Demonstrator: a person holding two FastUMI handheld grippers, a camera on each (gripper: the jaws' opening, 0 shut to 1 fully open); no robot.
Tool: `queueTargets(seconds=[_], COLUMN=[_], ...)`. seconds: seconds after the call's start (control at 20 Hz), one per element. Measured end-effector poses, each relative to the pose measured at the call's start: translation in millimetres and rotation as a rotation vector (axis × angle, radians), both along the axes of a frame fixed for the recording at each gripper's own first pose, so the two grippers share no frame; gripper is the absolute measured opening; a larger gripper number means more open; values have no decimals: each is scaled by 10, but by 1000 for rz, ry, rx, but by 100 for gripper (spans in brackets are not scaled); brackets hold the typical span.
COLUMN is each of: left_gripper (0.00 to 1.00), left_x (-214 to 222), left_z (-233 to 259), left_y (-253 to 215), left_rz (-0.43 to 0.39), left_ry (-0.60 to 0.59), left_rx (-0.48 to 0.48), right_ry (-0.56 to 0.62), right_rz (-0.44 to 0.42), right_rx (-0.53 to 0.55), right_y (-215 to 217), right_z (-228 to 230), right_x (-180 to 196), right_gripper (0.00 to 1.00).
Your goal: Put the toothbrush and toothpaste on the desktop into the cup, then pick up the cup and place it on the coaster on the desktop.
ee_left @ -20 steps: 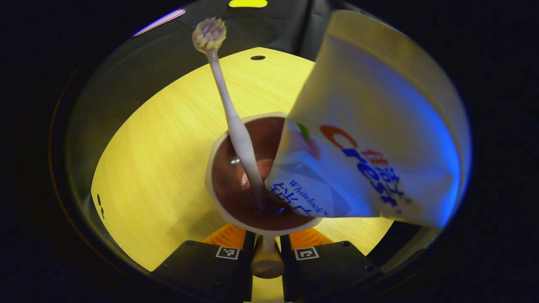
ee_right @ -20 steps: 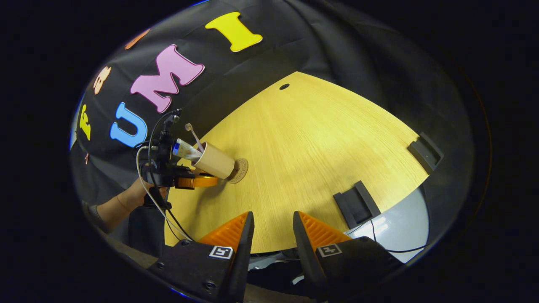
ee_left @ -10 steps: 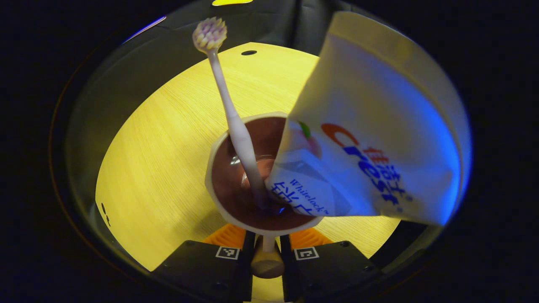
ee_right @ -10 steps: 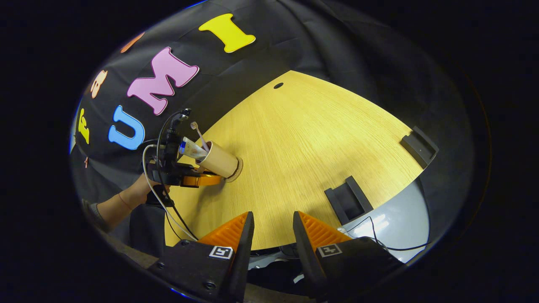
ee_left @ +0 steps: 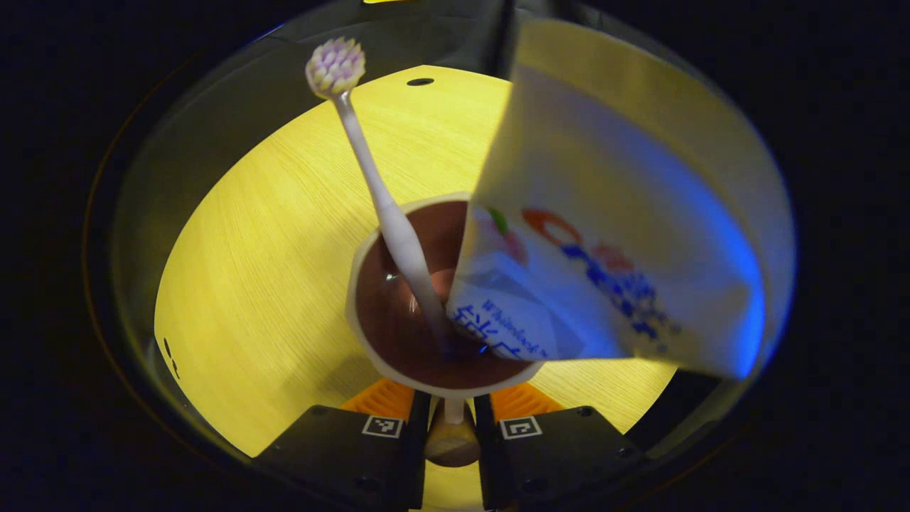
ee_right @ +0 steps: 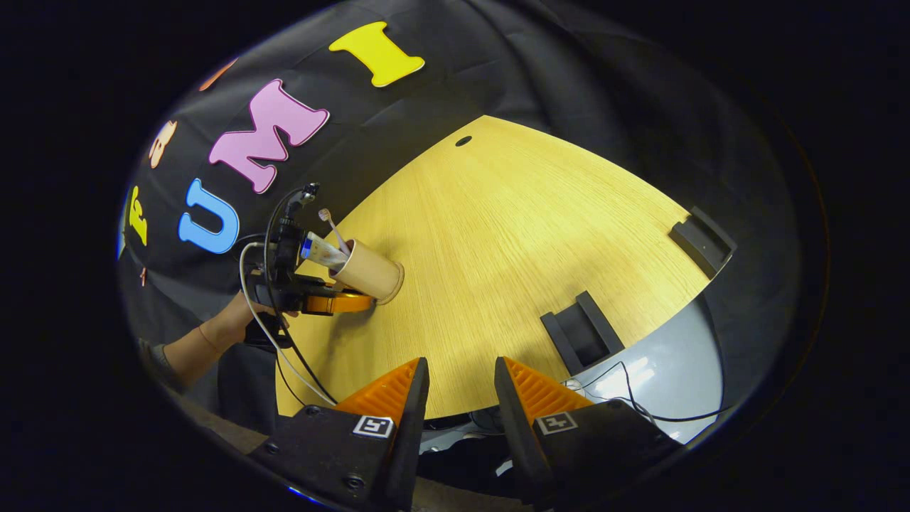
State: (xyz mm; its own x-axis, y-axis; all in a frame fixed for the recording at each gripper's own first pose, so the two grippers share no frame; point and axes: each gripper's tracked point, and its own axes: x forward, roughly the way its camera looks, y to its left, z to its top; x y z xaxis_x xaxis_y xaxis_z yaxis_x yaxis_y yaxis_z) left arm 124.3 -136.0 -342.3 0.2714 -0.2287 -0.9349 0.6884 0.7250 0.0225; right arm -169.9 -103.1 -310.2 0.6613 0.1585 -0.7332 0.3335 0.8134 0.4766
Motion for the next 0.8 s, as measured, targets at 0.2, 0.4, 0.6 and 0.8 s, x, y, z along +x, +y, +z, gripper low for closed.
queueTargets(seconds=[0.2, 0.4, 0.6, 0.8], left_gripper=[63, 99, 100, 100], left_x=[15, 4, 0, -41], left_z=[128, 214, 407, 824], left_y=[-53, -23, 106, 206], left_rz=[-52, -87, -46, 0], left_ry=[-68, -119, -182, -281], left_rx=[-13, -9, -25, -91], right_ry=[-7, -10, -22, -33], right_rz=[18, 52, 88, 128], right_rx=[4, 1, -10, -16], right_y=[36, 117, 190, 310], right_z=[16, 41, 91, 122], right_x=[96, 212, 333, 491], right_gripper=[57, 57, 57, 57])
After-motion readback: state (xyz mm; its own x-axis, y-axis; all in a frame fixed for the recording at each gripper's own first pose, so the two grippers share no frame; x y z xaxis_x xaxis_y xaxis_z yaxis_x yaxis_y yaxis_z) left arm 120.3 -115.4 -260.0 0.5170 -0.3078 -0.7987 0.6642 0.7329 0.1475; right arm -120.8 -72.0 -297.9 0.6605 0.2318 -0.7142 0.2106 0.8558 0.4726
